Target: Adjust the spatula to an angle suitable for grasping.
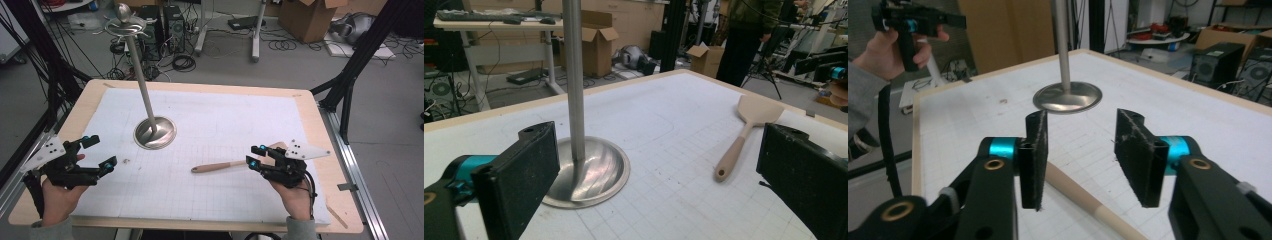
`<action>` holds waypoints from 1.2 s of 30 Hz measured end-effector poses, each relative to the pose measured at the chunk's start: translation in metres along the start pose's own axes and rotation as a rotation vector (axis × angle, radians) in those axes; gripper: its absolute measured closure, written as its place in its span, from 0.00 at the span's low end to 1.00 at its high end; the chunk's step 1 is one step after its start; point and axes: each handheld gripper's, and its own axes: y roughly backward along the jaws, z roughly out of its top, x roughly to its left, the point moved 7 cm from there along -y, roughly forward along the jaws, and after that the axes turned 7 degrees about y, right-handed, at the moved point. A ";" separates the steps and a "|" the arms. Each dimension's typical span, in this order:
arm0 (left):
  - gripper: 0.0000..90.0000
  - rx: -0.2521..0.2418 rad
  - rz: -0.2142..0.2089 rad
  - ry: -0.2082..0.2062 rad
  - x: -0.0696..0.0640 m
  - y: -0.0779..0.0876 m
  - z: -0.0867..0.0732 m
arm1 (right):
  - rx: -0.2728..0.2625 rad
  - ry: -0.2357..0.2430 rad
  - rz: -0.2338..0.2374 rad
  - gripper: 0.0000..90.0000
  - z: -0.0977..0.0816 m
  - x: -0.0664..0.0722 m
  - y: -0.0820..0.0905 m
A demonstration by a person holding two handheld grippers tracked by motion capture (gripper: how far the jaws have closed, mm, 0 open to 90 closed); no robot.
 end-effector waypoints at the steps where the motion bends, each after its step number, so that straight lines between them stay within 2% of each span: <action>1: 0.05 -0.002 0.001 0.001 0.000 0.000 0.000 | 0.000 0.000 0.000 0.67 0.000 0.000 0.000; 2: 0.05 -0.005 0.002 0.002 0.000 0.001 0.000 | 0.020 0.005 0.001 0.70 -0.002 0.001 -0.004; 3: 0.05 -0.005 0.003 0.003 0.000 0.001 0.000 | 0.020 0.005 0.001 0.70 -0.002 0.001 -0.004; 6: 0.05 -0.003 0.001 0.002 0.000 0.001 0.000 | 0.035 0.014 0.012 0.80 -0.004 0.003 -0.010; 13: 0.05 -0.001 0.000 0.005 0.000 0.001 -0.001 | 0.045 0.059 -0.042 0.92 -0.006 0.003 -0.021; 17: 0.05 0.001 0.001 0.008 0.001 0.001 -0.003 | 0.058 0.052 -0.051 0.99 -0.008 0.002 -0.024; 21: 0.05 0.003 0.002 0.012 0.001 0.001 -0.003 | 0.077 0.027 -0.007 1.00 -0.014 0.003 -0.031; 26: 0.05 0.007 0.001 0.009 0.001 0.000 -0.004 | 0.105 0.028 0.014 1.00 -0.018 0.006 -0.038; 30: 0.05 0.009 0.001 0.010 0.001 0.000 -0.005 | 0.117 0.004 0.037 1.00 -0.022 0.005 -0.043; 31: 0.05 0.010 0.002 0.012 0.002 -0.001 -0.005 | 0.137 -0.002 0.059 1.00 -0.025 0.005 -0.048; 36: 0.05 0.012 0.003 0.012 0.002 -0.001 -0.006 | 0.182 0.005 0.089 1.00 -0.033 0.007 -0.058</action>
